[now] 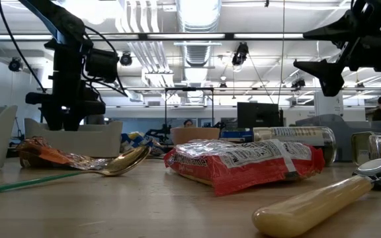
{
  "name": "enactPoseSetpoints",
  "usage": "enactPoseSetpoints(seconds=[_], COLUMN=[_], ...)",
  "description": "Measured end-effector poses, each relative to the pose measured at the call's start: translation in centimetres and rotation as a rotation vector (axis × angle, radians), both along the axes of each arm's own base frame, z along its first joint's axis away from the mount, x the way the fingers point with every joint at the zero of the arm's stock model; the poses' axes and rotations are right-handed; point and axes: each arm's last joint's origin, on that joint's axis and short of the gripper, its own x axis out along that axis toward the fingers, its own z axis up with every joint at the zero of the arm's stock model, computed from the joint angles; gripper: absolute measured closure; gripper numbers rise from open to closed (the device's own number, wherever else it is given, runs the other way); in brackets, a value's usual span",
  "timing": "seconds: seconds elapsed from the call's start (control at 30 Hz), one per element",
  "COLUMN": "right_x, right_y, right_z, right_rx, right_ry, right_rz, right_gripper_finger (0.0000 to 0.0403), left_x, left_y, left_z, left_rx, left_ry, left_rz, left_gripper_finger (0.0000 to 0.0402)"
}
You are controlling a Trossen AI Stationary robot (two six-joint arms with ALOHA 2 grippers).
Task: Pick & Place Food Item
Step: Put the left brown seasoning bottle into the top gray bin, then put the blue noodle pack into the bottom gray bin
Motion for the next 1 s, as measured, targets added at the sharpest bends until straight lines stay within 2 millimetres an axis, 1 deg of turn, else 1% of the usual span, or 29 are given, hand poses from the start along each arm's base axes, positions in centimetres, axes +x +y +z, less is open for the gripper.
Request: enactPoseSetpoints(seconds=[0.33,0.53,0.63,0.8,1.0], right_x=[0.0,0.0,0.0,0.0,0.0], right_y=[0.0,0.0,0.0,0.0,0.0], right_z=[-0.02,0.0,0.0,0.0,-0.01], right_rx=[0.0,0.0,0.0,0.0,0.0], right_ry=[0.001,0.0,0.0,0.0,0.001], right_rz=[0.0,0.0,0.0,0.0,0.0], right_gripper_finger=[0.0106,0.0106,0.0106,0.0106,0.0106], left_x=[0.03,-0.06,0.04,0.04,0.29], left_y=[0.0,-0.14,-0.05,-0.05,0.08], left_z=[-0.01,-0.34,-0.19,-0.17,0.39], left_rx=[-0.005,-0.037,-0.024,-0.025,-0.025], left_ry=[-0.01,-0.012,-0.02,-0.016,-0.021], left_rz=[0.015,0.019,0.019,-0.005,-0.029], left_gripper_finger=[0.0238,0.0146,0.0113,0.0084,0.0076])
